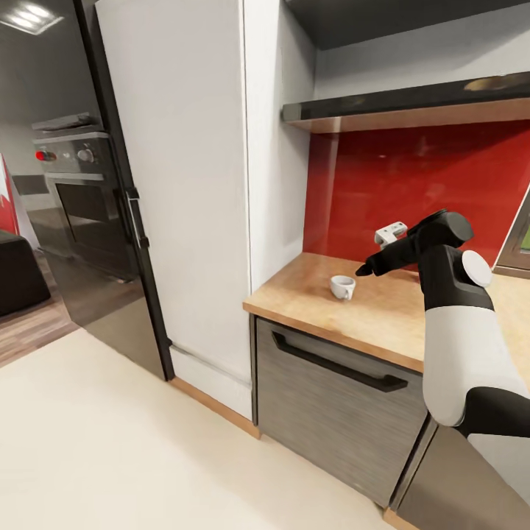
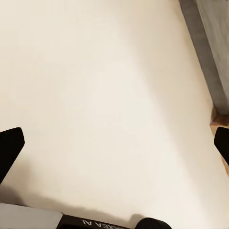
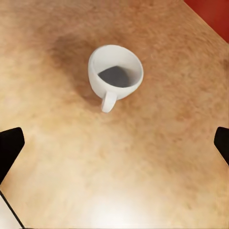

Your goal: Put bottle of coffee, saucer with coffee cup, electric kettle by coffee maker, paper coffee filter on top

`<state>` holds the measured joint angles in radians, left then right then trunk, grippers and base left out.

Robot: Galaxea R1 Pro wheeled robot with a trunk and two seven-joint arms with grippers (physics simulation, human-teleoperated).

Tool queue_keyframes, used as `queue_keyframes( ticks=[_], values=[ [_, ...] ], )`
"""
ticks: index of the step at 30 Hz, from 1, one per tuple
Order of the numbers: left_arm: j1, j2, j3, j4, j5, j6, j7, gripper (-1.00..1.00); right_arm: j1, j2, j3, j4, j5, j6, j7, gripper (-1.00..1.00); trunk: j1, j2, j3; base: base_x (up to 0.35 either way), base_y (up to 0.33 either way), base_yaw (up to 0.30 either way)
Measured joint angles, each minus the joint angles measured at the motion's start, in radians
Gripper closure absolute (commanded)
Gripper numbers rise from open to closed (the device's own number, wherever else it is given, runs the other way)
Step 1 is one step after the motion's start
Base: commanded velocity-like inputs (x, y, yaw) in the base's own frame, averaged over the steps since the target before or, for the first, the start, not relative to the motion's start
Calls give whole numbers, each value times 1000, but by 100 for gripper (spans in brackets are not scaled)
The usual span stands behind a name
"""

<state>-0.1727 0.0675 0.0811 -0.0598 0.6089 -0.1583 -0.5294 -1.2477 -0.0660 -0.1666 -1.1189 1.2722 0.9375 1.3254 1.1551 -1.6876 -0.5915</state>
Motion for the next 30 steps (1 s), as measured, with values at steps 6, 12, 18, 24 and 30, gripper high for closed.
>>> queue_keyframes(
  ticks=[6,12,18,24,30],
  values=[
    [0,1,0,0,0,0,-1,-100,0,0,0,19,1,-1,-1,-100,0,0,0,138,-23,0],
    [0,1,0,0,0,0,-1,-100,0,-1,0,46,3,-21,-16,-100,0,0,0,129,-50,0],
    [0,2,0,1,0,0,0,-100,0,-1,0,68,4,-43,-34,-100,0,0,0,190,-77,0],
    [0,2,0,1,0,0,0,-100,0,-1,0,82,4,-47,-38,-100,0,0,0,107,-13,0],
    [0,2,0,2,0,0,0,-100,0,-1,0,96,4,-50,-40,-100,0,0,0,133,-1,0]
  ],
)
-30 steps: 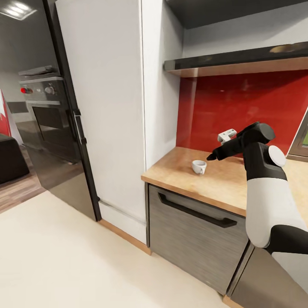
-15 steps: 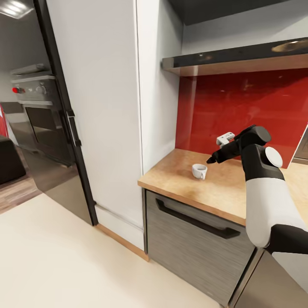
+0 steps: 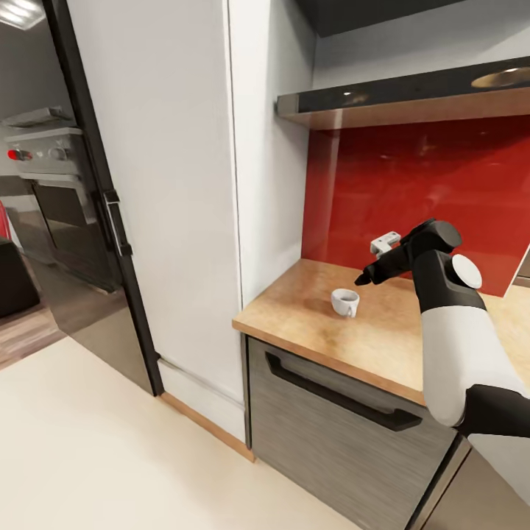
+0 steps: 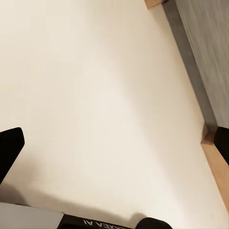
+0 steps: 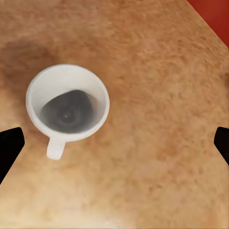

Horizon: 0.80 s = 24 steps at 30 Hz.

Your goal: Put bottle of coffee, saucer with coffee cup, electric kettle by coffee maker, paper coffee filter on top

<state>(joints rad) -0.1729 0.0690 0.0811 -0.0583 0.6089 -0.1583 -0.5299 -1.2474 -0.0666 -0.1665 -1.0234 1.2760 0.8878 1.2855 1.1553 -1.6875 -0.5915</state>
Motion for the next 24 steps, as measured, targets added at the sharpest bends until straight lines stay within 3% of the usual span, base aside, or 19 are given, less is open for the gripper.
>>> queue_keyframes(
  ticks=[9,24],
  values=[
    [0,1,0,0,0,0,0,-100,4,0,0,34,0,-2,-20,-100,0,0,0,143,0,0],
    [0,1,0,0,0,0,0,-100,7,-1,-1,98,0,-17,-38,-100,0,0,0,24,0,0]
  ],
)
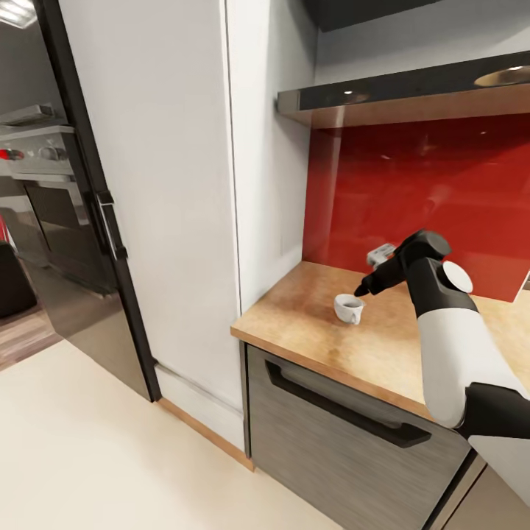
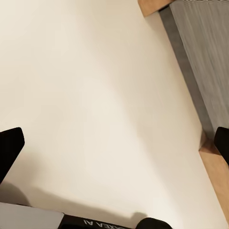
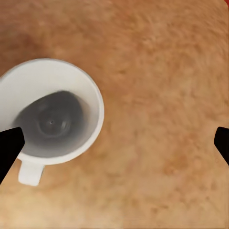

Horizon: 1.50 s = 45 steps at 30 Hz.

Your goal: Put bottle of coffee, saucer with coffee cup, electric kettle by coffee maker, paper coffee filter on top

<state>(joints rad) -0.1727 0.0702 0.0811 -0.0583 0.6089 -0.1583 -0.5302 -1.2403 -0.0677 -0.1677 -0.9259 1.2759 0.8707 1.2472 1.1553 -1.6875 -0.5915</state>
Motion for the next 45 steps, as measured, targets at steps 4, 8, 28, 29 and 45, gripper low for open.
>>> queue_keyframes(
  ticks=[4,8,28,29,45],
  values=[
    [0,0,0,0,0,0,0,-100,0,0,-1,12,1,-22,-2,-100,0,0,0,158,0,0],
    [0,0,0,0,0,0,0,-100,0,0,-1,16,1,-25,-19,-100,0,0,0,52,0,0],
    [0,0,0,0,0,0,0,-100,0,-10,-3,72,-2,-42,-35,-100,0,0,0,24,0,0],
    [0,0,0,0,0,0,0,-100,0,-10,-3,77,-2,-47,-35,-100,0,0,0,2,0,0],
    [0,3,0,0,0,0,0,-100,0,-11,-5,100,-2,-65,-35,-100,0,0,0,44,0,0]
  ],
)
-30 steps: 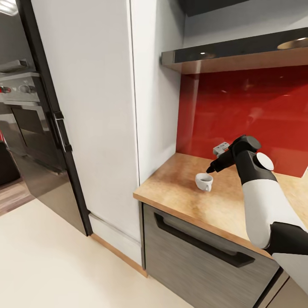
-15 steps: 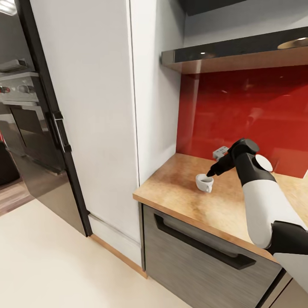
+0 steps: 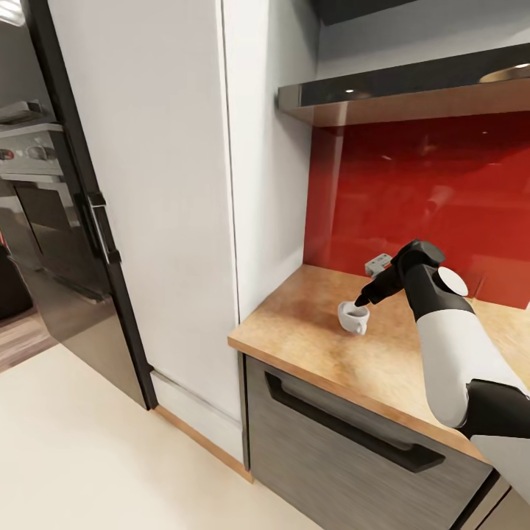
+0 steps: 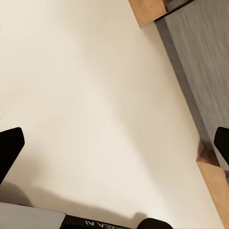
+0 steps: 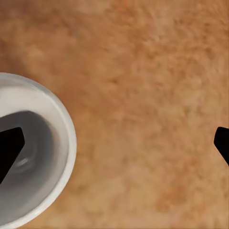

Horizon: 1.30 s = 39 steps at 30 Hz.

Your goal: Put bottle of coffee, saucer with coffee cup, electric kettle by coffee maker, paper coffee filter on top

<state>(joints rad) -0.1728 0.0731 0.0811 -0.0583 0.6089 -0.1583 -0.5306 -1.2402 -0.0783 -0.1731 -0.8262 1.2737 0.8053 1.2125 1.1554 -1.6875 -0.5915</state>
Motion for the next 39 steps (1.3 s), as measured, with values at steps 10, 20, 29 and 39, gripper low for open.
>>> queue_keyframes(
  ticks=[10,20,29,39],
  values=[
    [0,0,0,0,0,0,0,-100,2,0,0,4,0,-1,0,-100,0,0,0,4,0,0],
    [0,1,0,0,0,0,0,-100,2,0,-2,47,-1,-3,-1,-100,0,0,0,0,0,0],
    [0,1,0,0,0,0,0,-100,2,0,-1,51,-1,-3,-1,-100,0,0,0,0,0,0],
    [0,1,0,0,0,0,0,-100,3,0,-1,52,-1,-3,-1,-100,0,0,0,0,0,0]
  ],
)
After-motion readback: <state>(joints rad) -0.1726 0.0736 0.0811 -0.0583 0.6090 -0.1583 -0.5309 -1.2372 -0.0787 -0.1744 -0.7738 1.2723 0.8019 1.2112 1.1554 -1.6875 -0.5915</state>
